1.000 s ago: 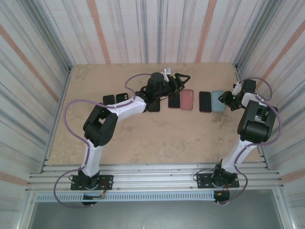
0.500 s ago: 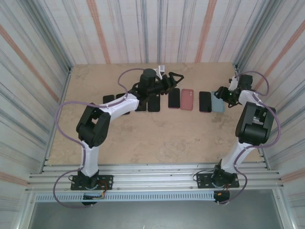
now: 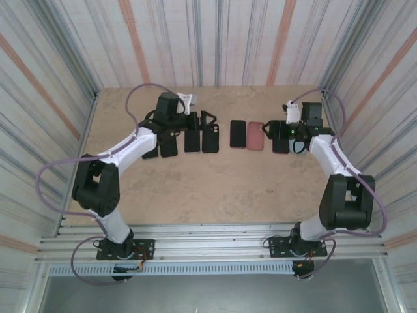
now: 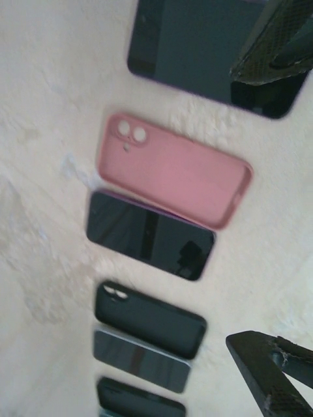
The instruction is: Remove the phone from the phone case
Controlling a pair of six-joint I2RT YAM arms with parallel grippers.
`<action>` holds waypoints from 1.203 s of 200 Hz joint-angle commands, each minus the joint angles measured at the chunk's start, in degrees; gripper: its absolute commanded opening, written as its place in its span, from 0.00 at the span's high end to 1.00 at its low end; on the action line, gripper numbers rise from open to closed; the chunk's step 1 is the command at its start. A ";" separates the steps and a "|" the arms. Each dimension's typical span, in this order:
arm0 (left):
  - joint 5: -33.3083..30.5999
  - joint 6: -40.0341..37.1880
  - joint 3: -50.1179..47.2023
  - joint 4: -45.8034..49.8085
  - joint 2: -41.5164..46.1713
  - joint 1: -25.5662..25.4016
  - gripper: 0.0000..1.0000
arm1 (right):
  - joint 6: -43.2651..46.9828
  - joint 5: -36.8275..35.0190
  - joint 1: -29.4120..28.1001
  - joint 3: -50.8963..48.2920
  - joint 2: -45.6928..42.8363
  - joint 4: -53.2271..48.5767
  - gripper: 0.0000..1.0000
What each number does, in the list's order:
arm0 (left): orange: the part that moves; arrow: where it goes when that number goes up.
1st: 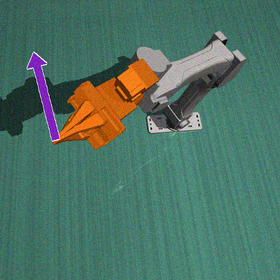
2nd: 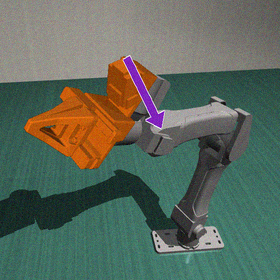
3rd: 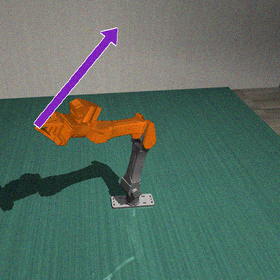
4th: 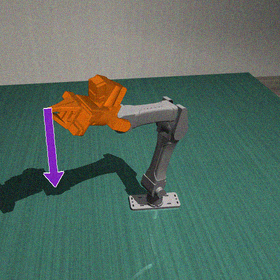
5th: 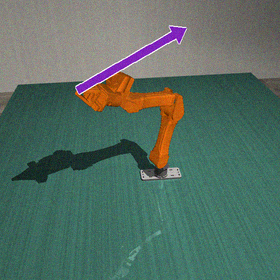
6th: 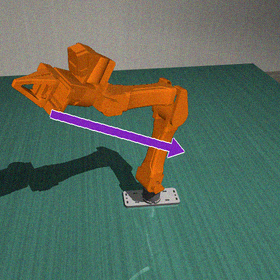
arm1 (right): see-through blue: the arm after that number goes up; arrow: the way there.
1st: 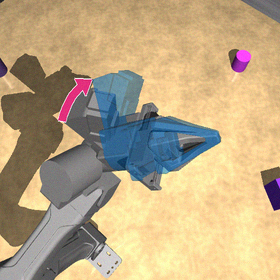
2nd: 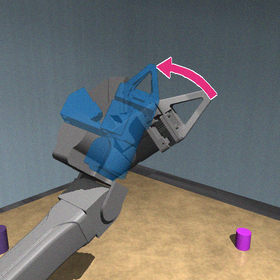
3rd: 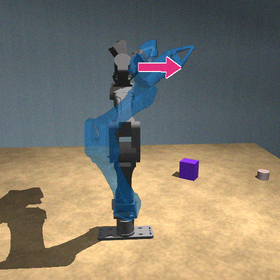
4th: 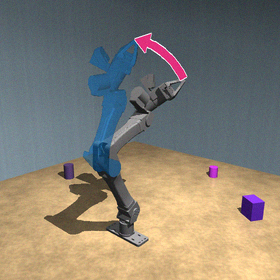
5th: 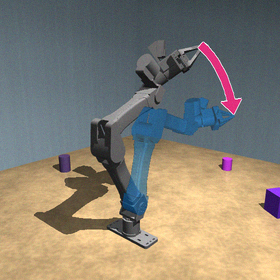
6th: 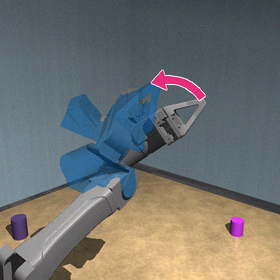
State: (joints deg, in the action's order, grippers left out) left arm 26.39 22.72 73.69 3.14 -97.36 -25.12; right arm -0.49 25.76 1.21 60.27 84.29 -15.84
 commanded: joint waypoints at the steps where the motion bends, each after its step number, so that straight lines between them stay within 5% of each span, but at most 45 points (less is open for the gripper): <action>1: -2.83 -16.11 -5.07 9.34 6.39 2.98 0.01 | 0.44 -2.18 0.11 -5.36 -4.98 4.73 0.01; 31: -6.47 -19.62 -16.40 8.55 14.46 9.41 0.02 | -5.10 -17.98 -2.64 -15.51 -10.45 15.25 0.01; 66: -12.06 -23.27 -29.69 3.70 22.73 17.55 0.01 | -5.57 -26.13 -2.24 -27.08 -14.35 25.78 0.01; 110: -15.46 -24.30 -41.09 -9.11 25.47 25.32 0.01 | -7.70 -19.09 5.64 -41.26 -16.63 46.39 0.01; 157: -15.91 -25.23 -43.14 -22.90 18.96 26.30 0.01 | -8.08 -19.40 7.59 -40.50 -7.43 57.01 0.01; 240: -13.71 -27.47 -48.96 -45.20 12.26 26.78 0.01 | -2.82 -23.35 0.57 -38.84 3.99 65.49 0.01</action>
State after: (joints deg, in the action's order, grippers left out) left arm 12.58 -2.44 28.95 -31.92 -85.45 2.20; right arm -5.50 4.49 2.00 21.80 87.90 44.91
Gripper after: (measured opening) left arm 0.985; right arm 0.991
